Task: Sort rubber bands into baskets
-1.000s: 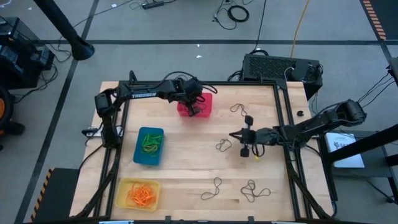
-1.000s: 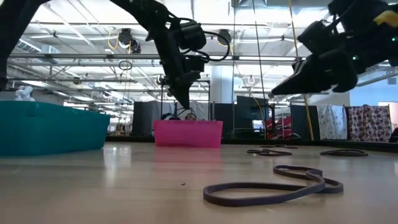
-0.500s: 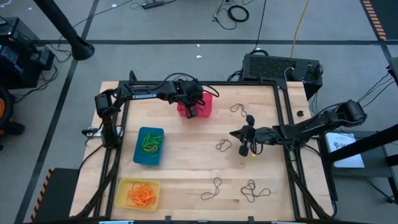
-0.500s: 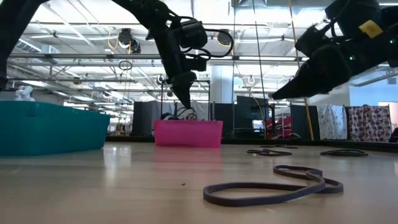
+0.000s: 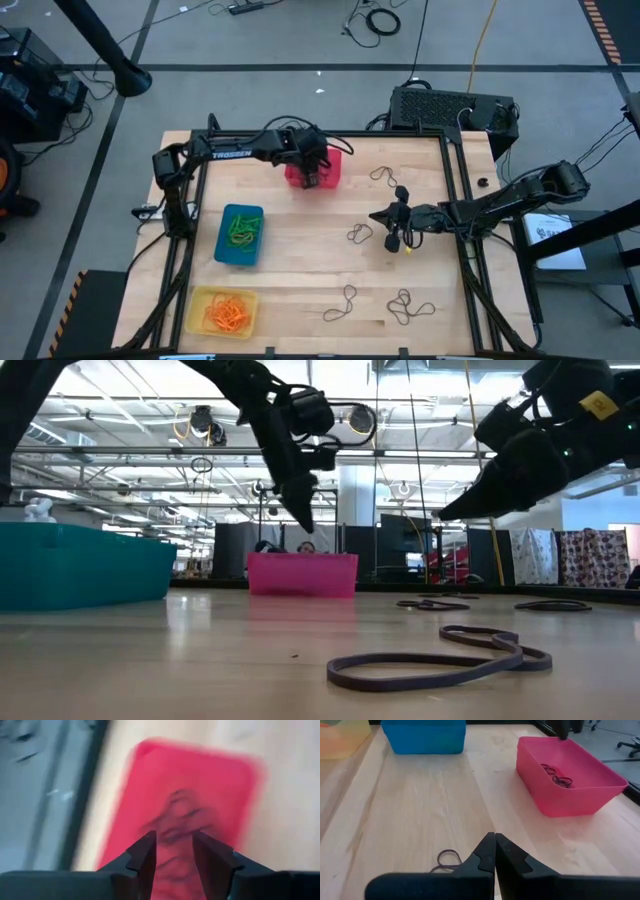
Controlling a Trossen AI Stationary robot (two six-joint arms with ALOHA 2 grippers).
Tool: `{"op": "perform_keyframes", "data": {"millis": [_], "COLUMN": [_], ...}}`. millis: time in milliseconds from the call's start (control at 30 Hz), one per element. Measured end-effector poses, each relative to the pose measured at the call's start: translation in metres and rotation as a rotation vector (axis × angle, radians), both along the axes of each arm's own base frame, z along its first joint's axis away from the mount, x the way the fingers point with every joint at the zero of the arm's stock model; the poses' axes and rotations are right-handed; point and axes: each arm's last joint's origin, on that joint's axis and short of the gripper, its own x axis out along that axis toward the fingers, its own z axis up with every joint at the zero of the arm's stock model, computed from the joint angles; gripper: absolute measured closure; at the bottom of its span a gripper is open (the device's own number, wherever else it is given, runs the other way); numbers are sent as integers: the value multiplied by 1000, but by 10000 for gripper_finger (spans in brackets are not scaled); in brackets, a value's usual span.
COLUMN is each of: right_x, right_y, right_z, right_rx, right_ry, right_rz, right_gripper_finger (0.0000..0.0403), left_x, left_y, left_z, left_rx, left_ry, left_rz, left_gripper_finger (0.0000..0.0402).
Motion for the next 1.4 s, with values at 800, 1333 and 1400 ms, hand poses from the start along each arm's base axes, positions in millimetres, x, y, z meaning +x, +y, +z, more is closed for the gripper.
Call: {"op": "perform_keyframes", "data": {"millis": [800,1333,1400], "right_x": [-26,-38,-38], "right_y": [1,14,13], "right_z": [9,15,15], "right_rx": [96,121,111], "right_ry": [367,349,350], "right_rz": [-65,-20,-25], "right_gripper_finger": [403,403,403], "left_x": [110,110,108], "left_y": [-147,-145,-144], "left_z": [-95,-120,-122], "left_rx": [-142,-186,-165], "left_ry": [-437,-371,-341], "left_rz": [-546,-225,-202], "left_gripper_finger": [267,267,267]}}
